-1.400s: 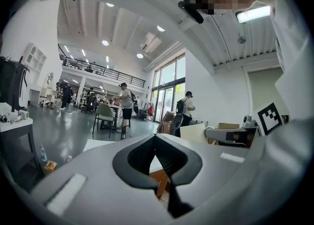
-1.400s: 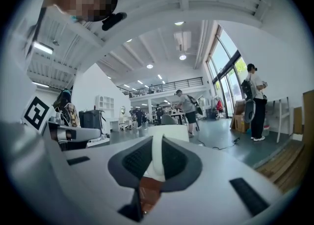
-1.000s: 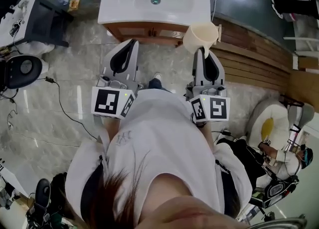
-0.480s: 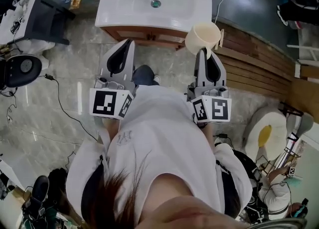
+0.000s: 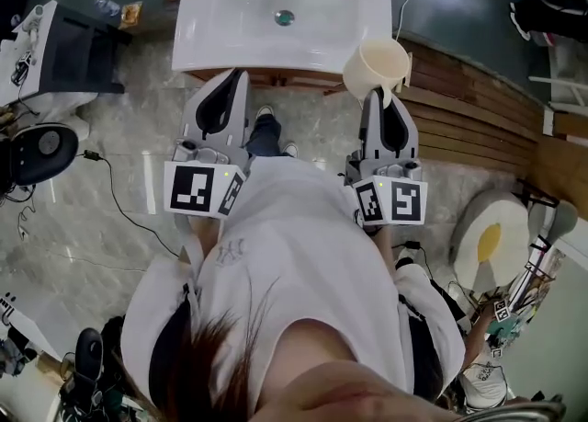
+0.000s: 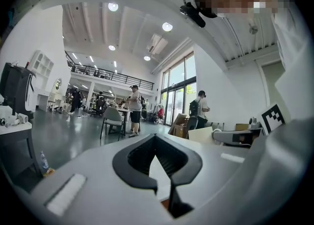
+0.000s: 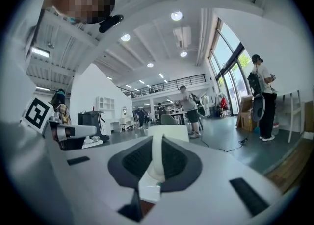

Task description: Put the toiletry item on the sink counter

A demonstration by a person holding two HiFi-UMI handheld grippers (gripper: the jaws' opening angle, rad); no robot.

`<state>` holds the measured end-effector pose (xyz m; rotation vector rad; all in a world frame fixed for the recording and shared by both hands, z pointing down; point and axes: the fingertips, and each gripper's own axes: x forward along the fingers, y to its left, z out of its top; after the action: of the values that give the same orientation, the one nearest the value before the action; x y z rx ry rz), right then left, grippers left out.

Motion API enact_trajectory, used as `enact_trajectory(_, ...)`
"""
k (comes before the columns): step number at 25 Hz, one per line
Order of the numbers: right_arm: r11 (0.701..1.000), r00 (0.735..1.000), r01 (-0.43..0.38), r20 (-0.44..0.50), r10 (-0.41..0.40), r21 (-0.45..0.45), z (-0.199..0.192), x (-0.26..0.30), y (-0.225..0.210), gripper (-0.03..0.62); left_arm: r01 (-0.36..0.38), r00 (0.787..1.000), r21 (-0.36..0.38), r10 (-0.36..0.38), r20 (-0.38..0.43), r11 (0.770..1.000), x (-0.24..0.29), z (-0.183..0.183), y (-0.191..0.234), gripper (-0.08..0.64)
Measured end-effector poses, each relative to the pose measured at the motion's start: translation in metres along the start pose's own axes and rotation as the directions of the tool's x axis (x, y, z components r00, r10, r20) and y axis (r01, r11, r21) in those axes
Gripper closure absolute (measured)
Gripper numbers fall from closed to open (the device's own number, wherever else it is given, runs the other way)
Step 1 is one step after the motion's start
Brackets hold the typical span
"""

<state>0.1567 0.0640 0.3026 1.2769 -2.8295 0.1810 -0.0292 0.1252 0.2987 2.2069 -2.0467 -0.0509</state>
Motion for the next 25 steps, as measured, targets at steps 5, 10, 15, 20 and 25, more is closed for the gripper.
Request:
enact_trajectory(5, 1.0, 1.0, 0.027, 0.01, -0.027, 0.003, 0.011, 0.029, 0.0, 0.552, 0.027, 1.0, 0.006, -0.027, -0.006, 1.0, 0.024, 0.01, 0.021, 0.554)
enact_trajectory(10, 0.999, 0.999, 0.049, 0.018, -0.049, 0.006, 0.015, 0.054, 0.003, 0.552, 0.046, 0.999, 0.009, -0.046, -0.002, 0.999, 0.043, 0.016, 0.043, 0.554)
enact_trajectory(15, 0.997, 0.997, 0.072, 0.023, -0.072, 0.01, 0.013, 0.075, 0.01, 0.552, 0.071, 0.997, 0.003, -0.071, -0.006, 0.997, 0.056, 0.014, 0.065, 0.554)
enact_trajectory(20, 0.996, 0.997, 0.078, 0.019, -0.079, 0.04, 0.008, 0.092, 0.022, 0.552, 0.084, 0.996, -0.009, -0.084, -0.019, 0.996, 0.061, 0.009, 0.084, 0.554)
enact_trajectory(25, 0.997, 0.998, 0.069, 0.007, -0.069, 0.034, 0.007, 0.103, 0.027, 0.552, 0.086, 0.996, -0.03, -0.087, -0.025, 0.996, 0.067, 0.007, 0.092, 0.554)
